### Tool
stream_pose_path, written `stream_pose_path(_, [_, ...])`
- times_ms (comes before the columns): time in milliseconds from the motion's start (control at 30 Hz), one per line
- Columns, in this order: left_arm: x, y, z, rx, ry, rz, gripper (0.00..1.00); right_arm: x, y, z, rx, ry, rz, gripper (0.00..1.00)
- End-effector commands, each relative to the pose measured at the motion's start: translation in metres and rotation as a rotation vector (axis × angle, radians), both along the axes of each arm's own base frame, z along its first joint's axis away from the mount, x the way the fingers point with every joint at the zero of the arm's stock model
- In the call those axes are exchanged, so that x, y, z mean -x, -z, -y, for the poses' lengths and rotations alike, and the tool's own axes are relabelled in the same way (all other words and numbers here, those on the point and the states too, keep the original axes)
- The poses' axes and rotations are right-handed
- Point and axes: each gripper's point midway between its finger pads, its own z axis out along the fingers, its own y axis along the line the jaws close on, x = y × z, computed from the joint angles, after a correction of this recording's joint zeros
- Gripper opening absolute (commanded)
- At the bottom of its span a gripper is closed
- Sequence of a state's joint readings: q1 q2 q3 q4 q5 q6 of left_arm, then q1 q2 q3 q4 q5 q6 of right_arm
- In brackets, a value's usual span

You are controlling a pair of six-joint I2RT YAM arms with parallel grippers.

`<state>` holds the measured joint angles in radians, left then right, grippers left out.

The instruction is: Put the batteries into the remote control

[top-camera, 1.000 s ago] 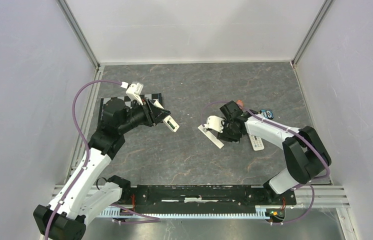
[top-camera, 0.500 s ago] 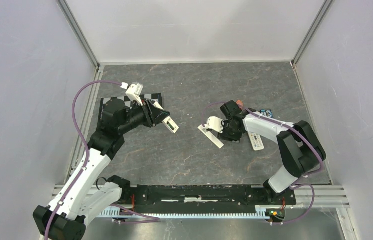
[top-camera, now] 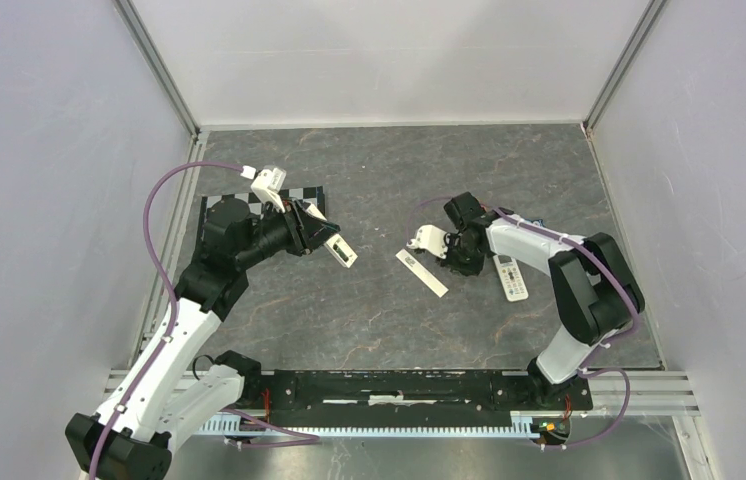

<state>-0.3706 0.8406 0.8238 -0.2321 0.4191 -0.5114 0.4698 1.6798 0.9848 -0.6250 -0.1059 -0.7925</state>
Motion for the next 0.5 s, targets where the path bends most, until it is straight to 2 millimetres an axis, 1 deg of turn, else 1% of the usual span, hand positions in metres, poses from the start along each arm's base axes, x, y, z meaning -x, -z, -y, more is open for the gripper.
stream_pose_path(0, [-0.001, -0.030, -0.001, 0.025, -0.002, 0.094, 0.02, -0.001, 0.004, -0.006, -0.028, 0.001, -0.026, 0.29])
stream_pose_path(67, [-0.002, -0.030, -0.001, 0.026, -0.002, 0.093, 0.02, -0.002, 0.005, -0.009, -0.034, 0.006, -0.028, 0.37])
stream_pose_path(100, [-0.002, -0.029, -0.001, 0.025, -0.003, 0.091, 0.02, -0.003, 0.005, -0.009, -0.037, 0.009, -0.028, 0.39])
stream_pose_path(133, [-0.002, -0.029, 0.000, 0.024, -0.002, 0.091, 0.02, -0.004, 0.006, -0.010, -0.037, 0.010, -0.028, 0.40])
stream_pose_path(233, [-0.002, -0.029, -0.001, 0.025, -0.003, 0.093, 0.02, -0.003, 0.009, -0.012, -0.042, 0.011, -0.047, 0.39])
stream_pose_path(300, [-0.002, -0.029, 0.000, 0.025, -0.002, 0.092, 0.02, -0.002, 0.011, -0.013, -0.046, 0.011, -0.061, 0.31])
stream_pose_path(367, [-0.002, -0.029, -0.001, 0.025, -0.003, 0.090, 0.02, -0.002, 0.012, -0.015, -0.052, 0.013, -0.069, 0.17])
stream_pose_path(467, [-0.002, -0.028, 0.000, 0.028, -0.003, 0.086, 0.02, -0.006, 0.011, -0.018, -0.063, 0.028, -0.055, 0.05])
